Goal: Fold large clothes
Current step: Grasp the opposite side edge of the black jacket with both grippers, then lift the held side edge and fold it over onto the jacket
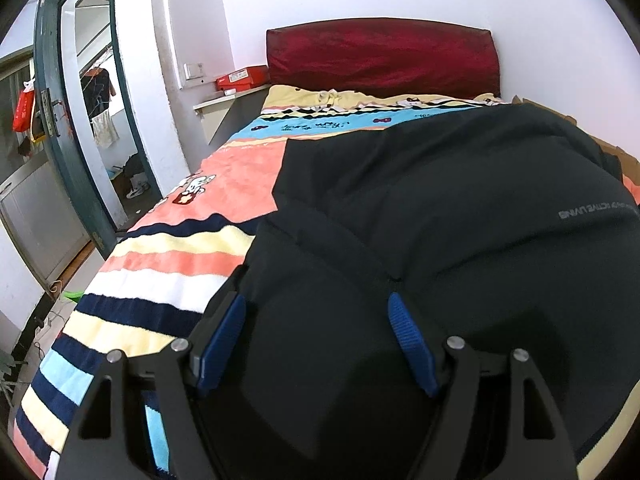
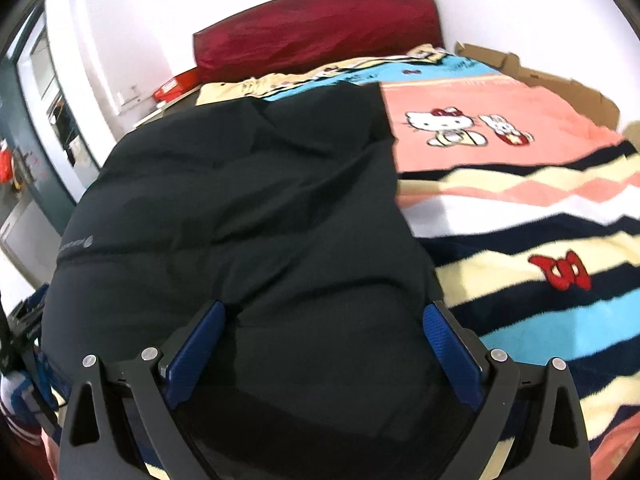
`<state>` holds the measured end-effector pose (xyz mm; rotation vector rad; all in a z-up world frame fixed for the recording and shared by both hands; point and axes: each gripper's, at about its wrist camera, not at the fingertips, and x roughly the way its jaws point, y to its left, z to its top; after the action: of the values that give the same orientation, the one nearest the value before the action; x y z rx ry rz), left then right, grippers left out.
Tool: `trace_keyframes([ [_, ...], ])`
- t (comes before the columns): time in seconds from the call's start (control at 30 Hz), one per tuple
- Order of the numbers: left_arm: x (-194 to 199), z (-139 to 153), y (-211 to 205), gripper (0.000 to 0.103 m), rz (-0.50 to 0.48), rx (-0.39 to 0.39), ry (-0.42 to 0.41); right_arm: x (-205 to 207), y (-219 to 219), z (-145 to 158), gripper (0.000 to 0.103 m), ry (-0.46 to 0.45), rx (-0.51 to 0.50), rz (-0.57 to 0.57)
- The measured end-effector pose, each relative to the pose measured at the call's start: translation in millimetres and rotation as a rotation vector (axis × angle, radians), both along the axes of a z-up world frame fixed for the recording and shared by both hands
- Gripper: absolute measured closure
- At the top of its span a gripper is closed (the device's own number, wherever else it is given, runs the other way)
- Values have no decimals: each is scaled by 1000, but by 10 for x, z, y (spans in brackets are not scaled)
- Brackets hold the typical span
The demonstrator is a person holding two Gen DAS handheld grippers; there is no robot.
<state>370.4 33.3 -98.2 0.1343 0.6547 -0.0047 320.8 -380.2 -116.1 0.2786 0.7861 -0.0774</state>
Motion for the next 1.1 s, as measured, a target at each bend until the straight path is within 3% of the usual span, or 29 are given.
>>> trace_keyframes([
  [0.4,-87,-6,85,30,10,19,47,-156,-147,-25,5,47,11,-34],
  [0.53,-104,-4,160,29,5,-17,86,-210,-160,-11,5,60,7,-26],
  [0.77,-125,232,608,29,-18,-190,104,-234,-372,128,4,52,44,-17],
  [0.83,17,263,759,29,-36,-260,154,-138,-468,173,1,54,70,-7],
  [0.93,326,199,930,29,-81,-364,254,120,-656,109,1,88,205,27],
  [1.03,687,-2,1028,29,-162,-492,383,391,-796,-107,1,168,336,70],
  [1.1,875,-133,1036,27,-192,-514,445,543,-854,-285,1,227,388,106],
])
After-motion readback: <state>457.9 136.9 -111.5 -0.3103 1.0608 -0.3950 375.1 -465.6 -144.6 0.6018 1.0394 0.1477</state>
